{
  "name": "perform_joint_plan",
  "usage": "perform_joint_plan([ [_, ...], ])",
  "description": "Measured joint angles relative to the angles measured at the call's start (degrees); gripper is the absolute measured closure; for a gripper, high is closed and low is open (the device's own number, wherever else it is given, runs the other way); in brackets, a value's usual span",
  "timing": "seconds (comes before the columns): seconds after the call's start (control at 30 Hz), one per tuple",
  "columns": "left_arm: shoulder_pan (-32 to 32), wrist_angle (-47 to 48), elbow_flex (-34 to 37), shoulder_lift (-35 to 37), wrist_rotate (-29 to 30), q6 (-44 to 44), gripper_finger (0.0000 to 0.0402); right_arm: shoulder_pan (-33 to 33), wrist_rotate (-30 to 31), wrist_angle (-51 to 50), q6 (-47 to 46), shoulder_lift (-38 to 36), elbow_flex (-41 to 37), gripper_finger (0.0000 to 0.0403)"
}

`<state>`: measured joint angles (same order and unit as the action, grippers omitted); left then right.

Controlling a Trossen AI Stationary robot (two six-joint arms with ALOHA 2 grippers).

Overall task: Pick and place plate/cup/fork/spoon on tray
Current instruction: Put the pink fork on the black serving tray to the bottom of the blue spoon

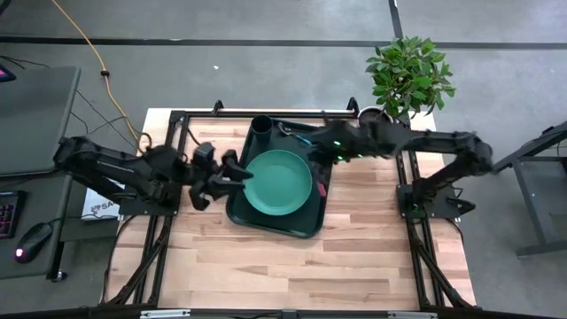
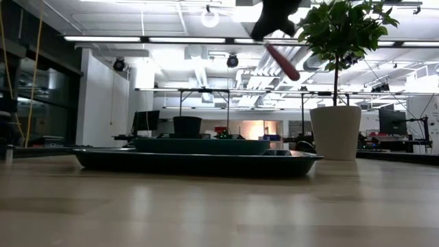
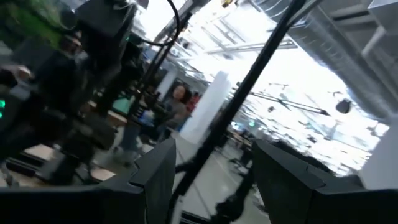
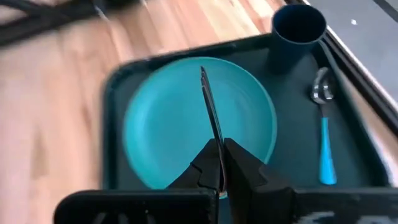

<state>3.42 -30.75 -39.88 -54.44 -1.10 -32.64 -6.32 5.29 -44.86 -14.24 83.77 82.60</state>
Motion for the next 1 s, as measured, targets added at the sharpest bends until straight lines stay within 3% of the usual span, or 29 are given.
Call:
perform_joint_plan([
  [0.23,-2.0,5.5,0.0,3.2,0.0,3.3,0.0206,-5.6,-4.4,-6.3,7.9,10.6,7.5,0.0403],
  [0.43,-2.1,6.0,0.0,2.1,0.0,2.9,0.0206,-10.6,-8.8,-6.5,14.1,12.9,6.2,0.0403],
  [0.67,-3.2,0.2,-0.1,1.7,0.7,3.3,0.0206,-17.9,-13.0,-5.3,24.6,13.0,3.7,0.0403],
  [1.0,-6.5,-1.6,-0.1,1.2,14.6,4.3,0.0206,-28.3,-17.0,-1.6,35.8,14.1,2.8,0.0403],
])
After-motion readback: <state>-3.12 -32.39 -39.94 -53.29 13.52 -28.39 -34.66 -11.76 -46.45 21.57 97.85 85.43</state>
